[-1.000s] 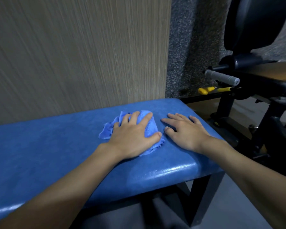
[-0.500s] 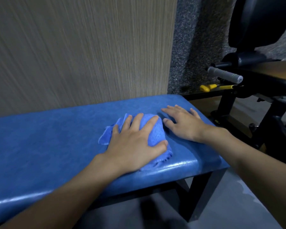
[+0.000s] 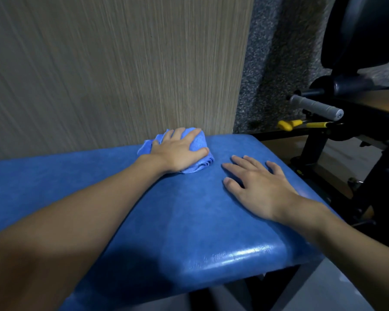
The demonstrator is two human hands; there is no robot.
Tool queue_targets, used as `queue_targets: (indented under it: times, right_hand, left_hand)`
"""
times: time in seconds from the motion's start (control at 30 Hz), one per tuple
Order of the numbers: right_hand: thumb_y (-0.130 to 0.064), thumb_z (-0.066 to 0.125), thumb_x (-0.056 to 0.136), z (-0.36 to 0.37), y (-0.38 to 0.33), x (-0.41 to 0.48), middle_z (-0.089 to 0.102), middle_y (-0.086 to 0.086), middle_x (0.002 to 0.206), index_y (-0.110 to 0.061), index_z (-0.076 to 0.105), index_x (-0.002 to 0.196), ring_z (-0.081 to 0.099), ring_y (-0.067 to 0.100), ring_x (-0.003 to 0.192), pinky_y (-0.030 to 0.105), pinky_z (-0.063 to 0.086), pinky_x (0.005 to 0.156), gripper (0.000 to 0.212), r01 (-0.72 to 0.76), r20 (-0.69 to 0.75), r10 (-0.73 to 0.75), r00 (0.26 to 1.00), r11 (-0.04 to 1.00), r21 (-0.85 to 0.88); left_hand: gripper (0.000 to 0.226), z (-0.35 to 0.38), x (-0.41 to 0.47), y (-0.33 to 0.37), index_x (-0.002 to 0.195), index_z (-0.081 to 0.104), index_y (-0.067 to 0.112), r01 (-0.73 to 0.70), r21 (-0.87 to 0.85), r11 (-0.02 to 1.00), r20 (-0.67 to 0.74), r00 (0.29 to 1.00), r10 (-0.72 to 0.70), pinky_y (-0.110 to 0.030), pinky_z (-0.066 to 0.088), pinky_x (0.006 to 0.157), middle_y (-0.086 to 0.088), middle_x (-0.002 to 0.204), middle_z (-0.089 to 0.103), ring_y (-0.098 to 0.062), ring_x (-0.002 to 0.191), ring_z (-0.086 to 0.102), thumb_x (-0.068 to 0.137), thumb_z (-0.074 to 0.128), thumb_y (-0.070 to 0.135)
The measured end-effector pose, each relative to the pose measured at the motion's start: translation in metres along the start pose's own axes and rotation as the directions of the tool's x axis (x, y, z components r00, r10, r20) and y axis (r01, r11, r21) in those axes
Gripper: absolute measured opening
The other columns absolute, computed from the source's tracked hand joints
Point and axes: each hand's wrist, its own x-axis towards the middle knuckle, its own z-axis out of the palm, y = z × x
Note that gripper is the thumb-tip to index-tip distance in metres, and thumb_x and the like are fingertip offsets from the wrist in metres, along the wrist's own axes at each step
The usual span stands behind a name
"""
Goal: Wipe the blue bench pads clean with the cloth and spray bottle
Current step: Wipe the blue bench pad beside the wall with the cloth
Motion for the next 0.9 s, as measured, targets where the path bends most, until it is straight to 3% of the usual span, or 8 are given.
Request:
queue_targets:
  times: [0.3, 0.5, 0.6, 0.7, 0.83, 0.9]
  right_hand:
    - [-0.053, 0.03, 0.1, -0.002, -0.001, -0.003, 0.015, -0.013, 0.164, -0.04, 0.03, 0.151, 0.007, 0.008, 0.151, 0.05, 0.001, 0.121, 0.053, -0.007, -0.019, 0.008, 1.0, 0.999, 0.033]
    - [-0.051, 0.03, 0.102, -0.004, -0.003, -0.008, 0.018, -0.01, 0.164, -0.036, 0.031, 0.152, 0.009, 0.012, 0.151, 0.053, 0.003, 0.121, 0.052, -0.003, -0.017, 0.004, 1.0, 0.999, 0.038]
    - [-0.05, 0.027, 0.103, -0.009, -0.006, -0.011, 0.019, -0.009, 0.163, -0.036, 0.032, 0.15, 0.008, 0.014, 0.152, 0.056, -0.003, 0.119, 0.05, -0.011, 0.015, 0.011, 1.0, 1.0, -0.004]
    - [-0.048, 0.019, 0.105, -0.017, -0.008, -0.009, 0.019, -0.012, 0.162, -0.04, 0.032, 0.149, 0.001, 0.018, 0.152, 0.061, -0.011, 0.115, 0.047, -0.015, 0.049, 0.019, 0.999, 0.996, -0.092]
    - [-0.047, 0.026, 0.104, -0.015, -0.01, -0.004, 0.017, -0.011, 0.164, -0.04, 0.027, 0.153, 0.006, 0.012, 0.152, 0.055, -0.002, 0.12, 0.049, 0.006, 0.011, -0.007, 1.0, 0.998, 0.06]
    - [-0.048, 0.026, 0.104, -0.007, -0.012, -0.004, 0.016, -0.01, 0.164, -0.039, 0.025, 0.153, 0.007, 0.011, 0.152, 0.052, 0.001, 0.121, 0.05, 0.037, 0.025, -0.037, 0.999, 0.999, 0.031]
  left_hand:
    - [0.071, -0.006, -0.105, 0.026, 0.154, 0.008, 0.047, -0.094, 0.048, 0.994, 0.04, 0.995, 0.092, -0.05, 0.008, 0.12, 0.01, 0.165, 0.001, -0.016, 0.151, -0.001, 0.092, 0.034, 0.068]
    - [0.09, -0.008, -0.187, 0.039, 0.151, -0.007, 0.049, -0.145, 0.096, 0.985, 0.065, 0.988, 0.139, -0.05, 0.005, 0.121, 0.013, 0.165, -0.01, -0.015, 0.151, -0.011, 0.068, 0.008, 0.079]
    - [0.091, -0.007, -0.209, 0.047, 0.15, -0.008, 0.049, -0.128, 0.087, 0.988, 0.022, 0.992, 0.126, -0.053, 0.003, 0.12, 0.012, 0.163, -0.011, -0.019, 0.152, -0.013, 0.064, 0.0, 0.079]
    - [0.09, -0.001, -0.206, 0.052, 0.15, -0.004, 0.049, -0.105, 0.074, 0.992, -0.017, 0.994, 0.106, -0.057, 0.006, 0.119, 0.009, 0.163, -0.007, -0.022, 0.152, -0.009, 0.065, 0.002, 0.08]
    - [0.083, 0.001, -0.176, 0.044, 0.147, 0.006, 0.052, -0.087, 0.049, 0.995, -0.014, 0.996, 0.088, -0.059, 0.011, 0.117, 0.011, 0.162, 0.002, -0.02, 0.151, -0.003, 0.069, 0.014, 0.079]
    - [0.077, -0.001, -0.158, 0.037, 0.148, 0.009, 0.053, -0.07, 0.026, 0.997, 0.018, 0.997, 0.07, -0.058, 0.008, 0.118, 0.012, 0.163, 0.001, -0.02, 0.152, -0.006, 0.075, 0.023, 0.076]
